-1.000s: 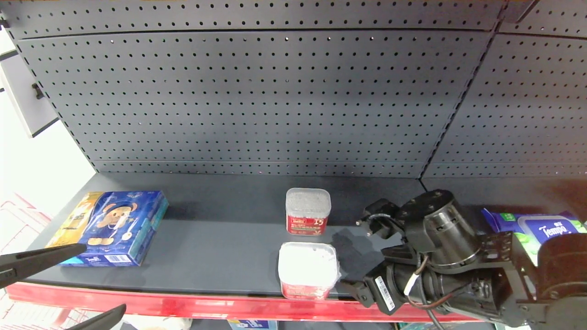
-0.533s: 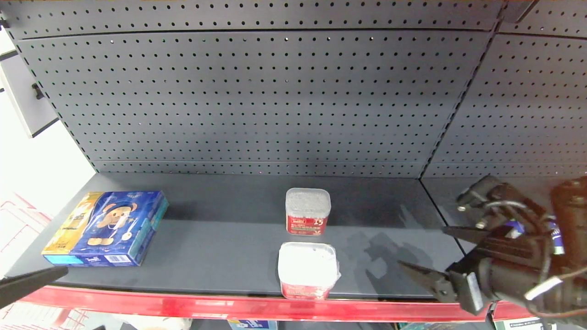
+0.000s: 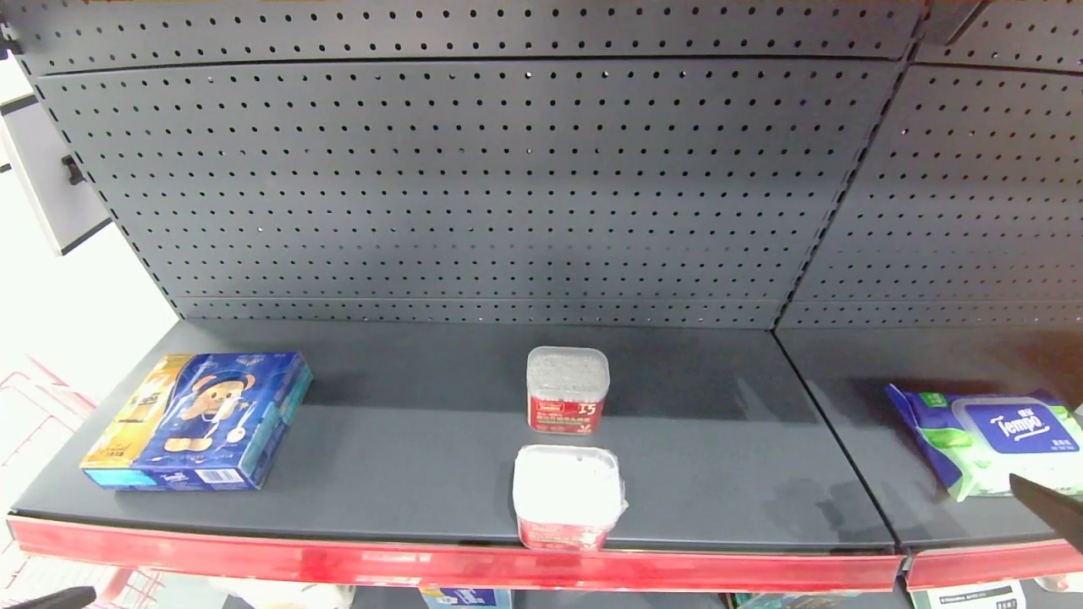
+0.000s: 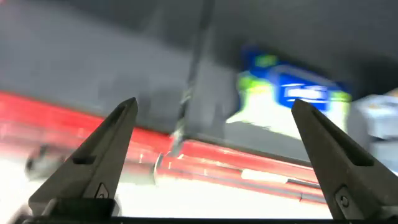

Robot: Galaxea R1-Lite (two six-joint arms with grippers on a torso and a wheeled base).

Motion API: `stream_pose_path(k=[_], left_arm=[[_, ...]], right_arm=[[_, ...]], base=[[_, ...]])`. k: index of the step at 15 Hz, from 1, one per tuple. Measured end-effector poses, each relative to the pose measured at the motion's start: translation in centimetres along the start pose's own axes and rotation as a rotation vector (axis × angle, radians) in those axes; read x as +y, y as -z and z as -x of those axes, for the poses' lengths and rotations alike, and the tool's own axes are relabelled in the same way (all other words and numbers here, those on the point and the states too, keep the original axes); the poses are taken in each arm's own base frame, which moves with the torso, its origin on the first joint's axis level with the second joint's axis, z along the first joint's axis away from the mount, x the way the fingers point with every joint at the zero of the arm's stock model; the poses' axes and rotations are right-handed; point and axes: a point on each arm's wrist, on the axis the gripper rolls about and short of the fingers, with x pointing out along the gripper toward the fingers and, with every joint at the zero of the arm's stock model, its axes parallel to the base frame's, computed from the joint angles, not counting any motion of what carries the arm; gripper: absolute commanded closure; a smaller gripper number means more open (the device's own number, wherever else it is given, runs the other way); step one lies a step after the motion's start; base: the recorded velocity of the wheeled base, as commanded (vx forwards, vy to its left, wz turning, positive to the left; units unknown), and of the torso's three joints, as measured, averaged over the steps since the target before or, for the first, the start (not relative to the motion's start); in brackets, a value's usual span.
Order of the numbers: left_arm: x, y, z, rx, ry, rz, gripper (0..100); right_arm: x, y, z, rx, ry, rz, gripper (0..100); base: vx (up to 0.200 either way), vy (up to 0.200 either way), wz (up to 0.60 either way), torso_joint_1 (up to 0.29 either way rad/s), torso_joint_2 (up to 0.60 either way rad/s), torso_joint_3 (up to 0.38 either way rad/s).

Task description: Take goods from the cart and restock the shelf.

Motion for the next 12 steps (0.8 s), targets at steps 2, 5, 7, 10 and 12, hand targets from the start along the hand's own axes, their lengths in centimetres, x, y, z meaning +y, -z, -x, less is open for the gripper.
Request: stream_pose_path(k=[2, 5, 7, 10, 12], left_arm=[[0.4, -1.2, -1.7, 0.02, 0.012, -0.002, 0], [0.9, -2.5, -5.2, 0.12, 0.056, -0.027, 0], [1.1, -3.2, -8.3, 0.195, 0.091, -0.051, 0], [1.3, -4.3, -14.0, 0.275, 0.129, -0.096, 0], [1.1, -5.0, -17.5, 0.315, 0.154, -0.117, 0]], right_arm=[[-0.6, 0.2, 1.0, -0.04, 0.042, -0.02, 0], [-1.4, 2.0, 3.2, -0.119, 0.072, -0.036, 0], [-1.9, 3.3, 4.5, -0.174, 0.09, -0.032, 0], [-2.4, 3.7, 5.7, -0.239, 0.103, -0.063, 0], [-2.6, 3.7, 6.1, -0.259, 0.106, -0.074, 0]], base=[[0.0, 0.0, 0.0, 0.0, 0.0, 0.0], [0.0, 0.0, 0.0, 0.0, 0.0, 0.0], [0.0, 0.0, 0.0, 0.0, 0.0, 0.0], [0.0, 0.0, 0.0, 0.0, 0.0, 0.0], [0.0, 0.0, 0.0, 0.0, 0.0, 0.0]])
